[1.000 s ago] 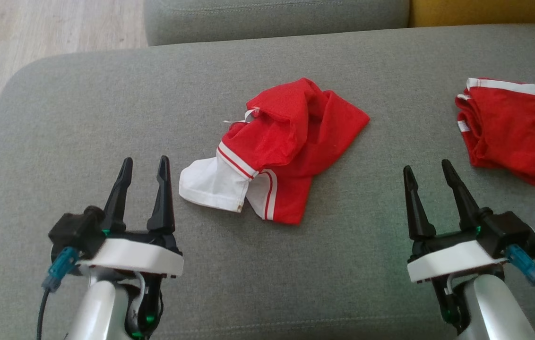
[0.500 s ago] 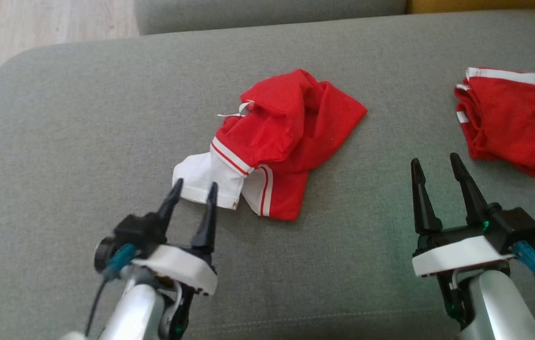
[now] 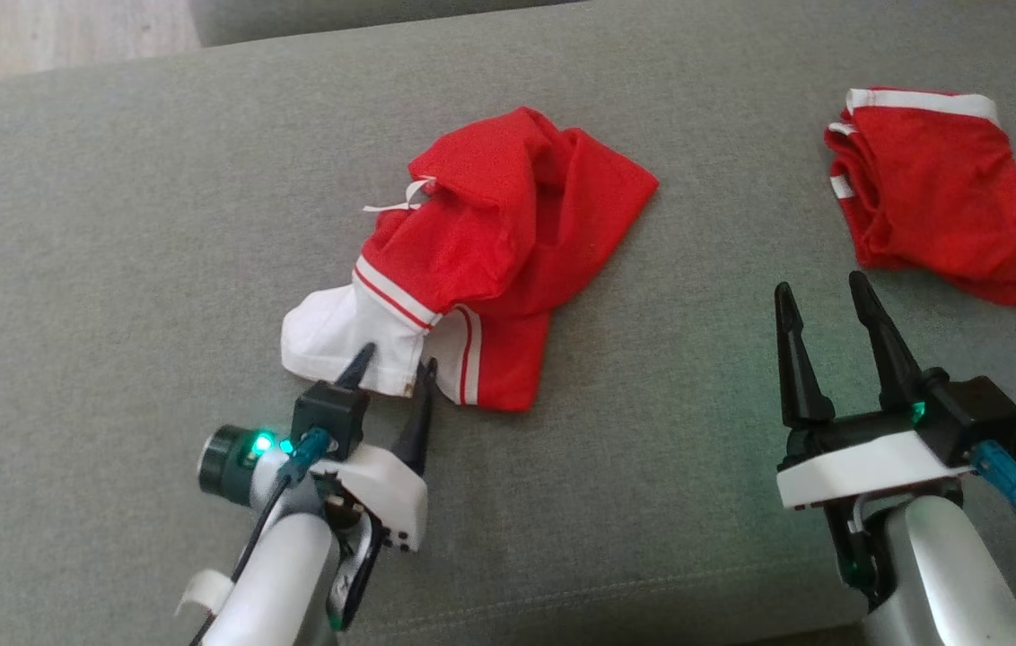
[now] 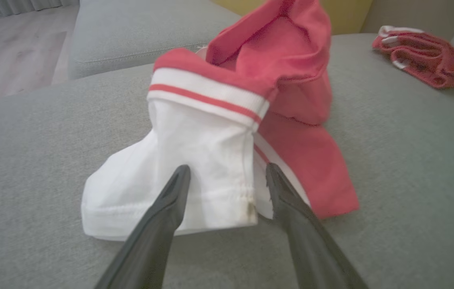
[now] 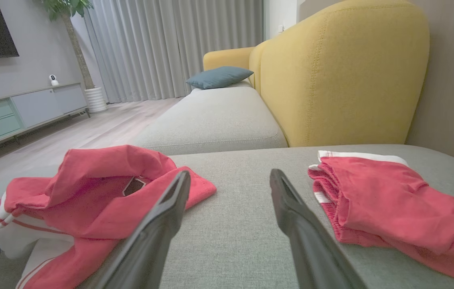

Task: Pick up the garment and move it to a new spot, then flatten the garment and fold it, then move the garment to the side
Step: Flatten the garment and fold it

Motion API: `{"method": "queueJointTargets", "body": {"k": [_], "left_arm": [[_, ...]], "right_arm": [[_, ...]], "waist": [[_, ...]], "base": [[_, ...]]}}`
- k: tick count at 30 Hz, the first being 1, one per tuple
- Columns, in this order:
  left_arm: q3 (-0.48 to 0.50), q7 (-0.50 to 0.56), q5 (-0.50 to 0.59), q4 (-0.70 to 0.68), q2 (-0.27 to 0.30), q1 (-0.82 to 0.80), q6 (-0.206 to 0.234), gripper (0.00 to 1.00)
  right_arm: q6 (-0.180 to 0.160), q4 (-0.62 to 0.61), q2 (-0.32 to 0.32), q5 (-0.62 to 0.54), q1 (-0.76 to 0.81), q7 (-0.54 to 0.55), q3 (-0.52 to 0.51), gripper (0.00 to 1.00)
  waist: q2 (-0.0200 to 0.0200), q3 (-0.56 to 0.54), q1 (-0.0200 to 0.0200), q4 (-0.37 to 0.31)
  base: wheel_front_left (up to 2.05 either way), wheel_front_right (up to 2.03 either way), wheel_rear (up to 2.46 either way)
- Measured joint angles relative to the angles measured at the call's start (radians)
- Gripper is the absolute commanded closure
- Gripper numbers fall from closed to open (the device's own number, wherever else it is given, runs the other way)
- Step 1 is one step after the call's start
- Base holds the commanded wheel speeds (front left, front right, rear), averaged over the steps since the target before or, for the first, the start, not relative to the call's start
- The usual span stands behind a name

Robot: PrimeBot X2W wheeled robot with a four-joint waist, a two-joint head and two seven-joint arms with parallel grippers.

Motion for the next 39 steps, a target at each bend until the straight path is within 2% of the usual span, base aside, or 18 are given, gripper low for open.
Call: {"method": "queueJointTargets", "body": {"k": [4, 8, 9, 10, 14, 18, 21, 27, 32, 35, 39], "left_arm": [[0.002, 0.007, 0.035, 0.043, 0.007, -0.038, 0.056, 0.00], [0.004, 0.021, 0.046, 0.079, 0.011, -0.063, 0.081, 0.00], [0.006, 0.023, 0.046, 0.085, 0.012, -0.065, 0.086, 0.80], [0.010, 0.023, 0.046, 0.092, 0.014, -0.065, 0.087, 1.00], [0.034, 0.005, 0.036, 0.091, 0.029, -0.072, 0.096, 1.00], [0.047, -0.003, 0.036, 0.061, 0.072, -0.129, 0.085, 1.00], [0.052, 0.021, 0.038, 0.032, 0.113, -0.209, 0.054, 1.00], [0.050, 0.115, 0.039, 0.000, 0.169, -0.433, -0.042, 1.00], [0.025, 0.157, 0.078, 0.075, 0.210, -0.633, -0.097, 1.00], [0.017, 0.131, 0.123, 0.147, 0.229, -0.768, -0.099, 1.00], [0.017, 0.048, 0.170, 0.216, 0.234, -0.949, -0.062, 1.00]], "right_arm": [[0.000, 0.000, 0.000, 0.002, -0.002, 0.000, 0.003, 0.00], [0.000, 0.001, 0.000, 0.007, -0.007, 0.000, 0.006, 0.00], [0.000, 0.000, 0.000, 0.010, -0.009, 0.000, 0.007, 0.00], [0.000, 0.000, 0.000, 0.010, -0.012, 0.000, 0.007, 0.00], [0.000, 0.000, 0.000, 0.018, -0.023, 0.000, 0.007, 0.00], [0.000, -0.001, 0.000, 0.027, -0.023, 0.000, 0.008, 0.00], [0.000, -0.002, 0.000, 0.037, -0.025, 0.000, 0.009, 0.00], [0.000, -0.005, 0.000, 0.057, -0.054, 0.000, 0.027, 0.00], [0.000, -0.006, 0.000, 0.082, -0.086, 0.000, 0.063, 0.00], [0.000, -0.006, 0.000, 0.099, -0.093, 0.000, 0.083, 0.00], [0.000, -0.007, 0.000, 0.115, -0.104, 0.000, 0.086, 0.00]], "waist": [[0.0000, 0.010, 0.0000, -0.016], [0.0000, 0.015, 0.0000, -0.027], [0.0000, 0.015, 0.0000, -0.029], [0.0000, 0.015, 0.0000, -0.030], [0.0000, 0.007, 0.0000, -0.032], [0.0000, -0.008, 0.0000, -0.037], [0.0000, -0.015, 0.0000, -0.046], [0.0000, -0.014, 0.0000, -0.064], [0.0000, -0.008, 0.0000, -0.093], [0.0000, -0.006, 0.0000, -0.116], [0.0000, -0.007, 0.0000, -0.134]], "base": [[0.00, 0.00, 0.00], [0.00, 0.00, 0.00], [0.00, 0.00, 0.00], [0.00, 0.00, 0.00], [0.00, 0.00, 0.00], [0.00, 0.00, 0.00], [0.00, 0.00, 0.00], [0.00, 0.00, 0.00], [0.00, 0.00, 0.00], [0.00, 0.00, 0.00], [0.00, 0.00, 0.00]]}}
